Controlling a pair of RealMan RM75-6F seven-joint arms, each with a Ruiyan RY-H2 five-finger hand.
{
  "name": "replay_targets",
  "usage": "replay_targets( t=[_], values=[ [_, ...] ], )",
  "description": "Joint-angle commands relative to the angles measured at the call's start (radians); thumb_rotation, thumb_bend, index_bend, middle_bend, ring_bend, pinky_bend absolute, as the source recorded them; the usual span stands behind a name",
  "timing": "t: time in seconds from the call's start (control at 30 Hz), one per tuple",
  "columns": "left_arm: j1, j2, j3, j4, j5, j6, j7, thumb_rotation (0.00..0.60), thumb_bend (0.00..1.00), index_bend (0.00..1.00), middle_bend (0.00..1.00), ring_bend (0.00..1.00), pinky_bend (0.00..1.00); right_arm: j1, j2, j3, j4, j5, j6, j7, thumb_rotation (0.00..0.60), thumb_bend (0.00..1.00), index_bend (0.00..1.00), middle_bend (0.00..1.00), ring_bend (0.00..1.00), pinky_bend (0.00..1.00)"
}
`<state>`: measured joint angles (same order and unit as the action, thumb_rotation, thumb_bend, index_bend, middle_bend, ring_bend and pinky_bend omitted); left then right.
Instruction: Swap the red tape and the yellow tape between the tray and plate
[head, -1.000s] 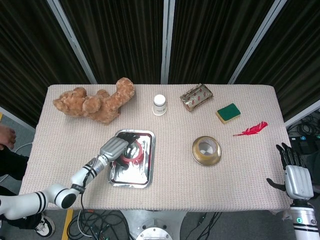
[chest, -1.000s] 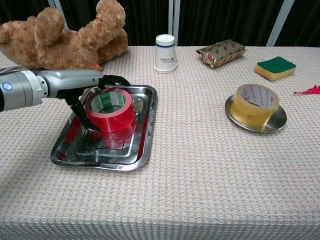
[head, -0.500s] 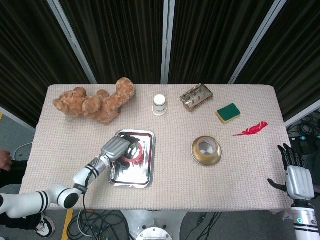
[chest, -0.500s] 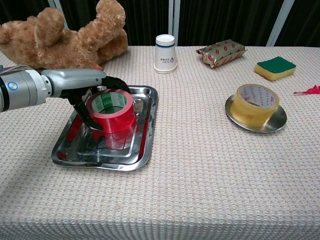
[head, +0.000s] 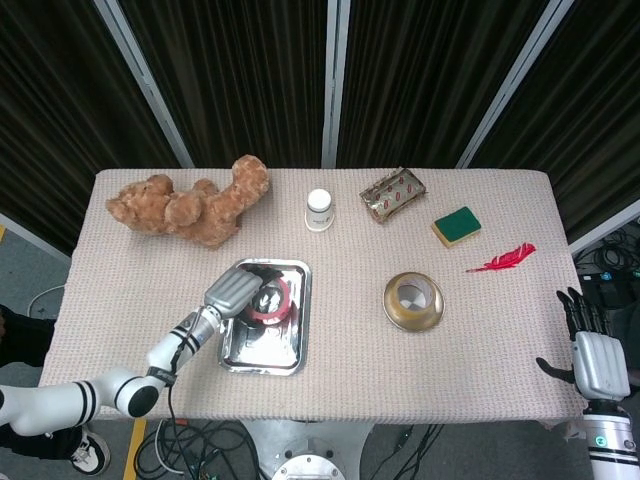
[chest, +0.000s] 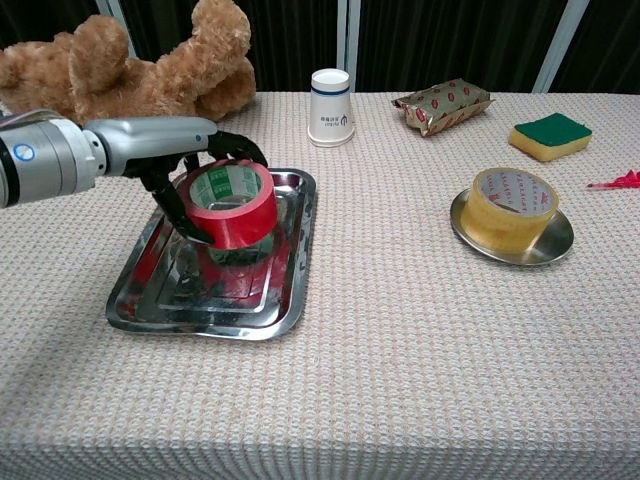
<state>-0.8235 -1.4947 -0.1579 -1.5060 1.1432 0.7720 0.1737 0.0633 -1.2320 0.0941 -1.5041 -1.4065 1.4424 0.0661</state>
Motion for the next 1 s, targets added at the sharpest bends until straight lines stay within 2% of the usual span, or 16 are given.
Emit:
replay_targets(
  t=[0.03, 0.3, 0.47, 0.7, 1.0],
  values=[
    [-0.02, 0.003, -0.023, 0.003, 0.013, 0.001, -0.012, 0.6, 0.22, 0.26, 0.26, 0.22, 0.45, -0.001, 0.001, 0.0, -0.001, -0.001, 0.002, 0.001, 0.6, 0.0, 0.0, 0.0, 0.0, 0.0],
    [-0.118, -0.066, -0.11, 0.122, 0.055, -0.031, -0.1, 0.6, 0.22, 0.26, 0.26, 0.22, 0.45, -0.011, 0.002, 0.004, 0.004, -0.001, 0.02, 0.018, 0.6, 0.0, 0.0, 0.0, 0.0, 0.0],
    [-0.201, -0.147, -0.136, 0.242, 0.08, -0.095, -0.173, 0.6, 0.22, 0.26, 0.26, 0.22, 0.45, -0.016, 0.003, 0.008, 0.012, -0.004, 0.032, 0.034, 0.6, 0.0, 0.0, 0.0, 0.0, 0.0],
    [-0.301, -0.256, -0.142, 0.417, 0.127, -0.17, -0.269, 0.6, 0.22, 0.26, 0.26, 0.22, 0.45, -0.024, 0.01, 0.013, 0.019, -0.008, 0.048, 0.053, 0.6, 0.0, 0.0, 0.0, 0.0, 0.0],
    [-0.369, -0.367, -0.123, 0.57, 0.182, -0.194, -0.373, 0.6, 0.22, 0.26, 0.26, 0.22, 0.45, -0.028, 0.008, 0.014, 0.033, -0.003, 0.046, 0.066, 0.6, 0.0, 0.0, 0.0, 0.0, 0.0]
  ],
)
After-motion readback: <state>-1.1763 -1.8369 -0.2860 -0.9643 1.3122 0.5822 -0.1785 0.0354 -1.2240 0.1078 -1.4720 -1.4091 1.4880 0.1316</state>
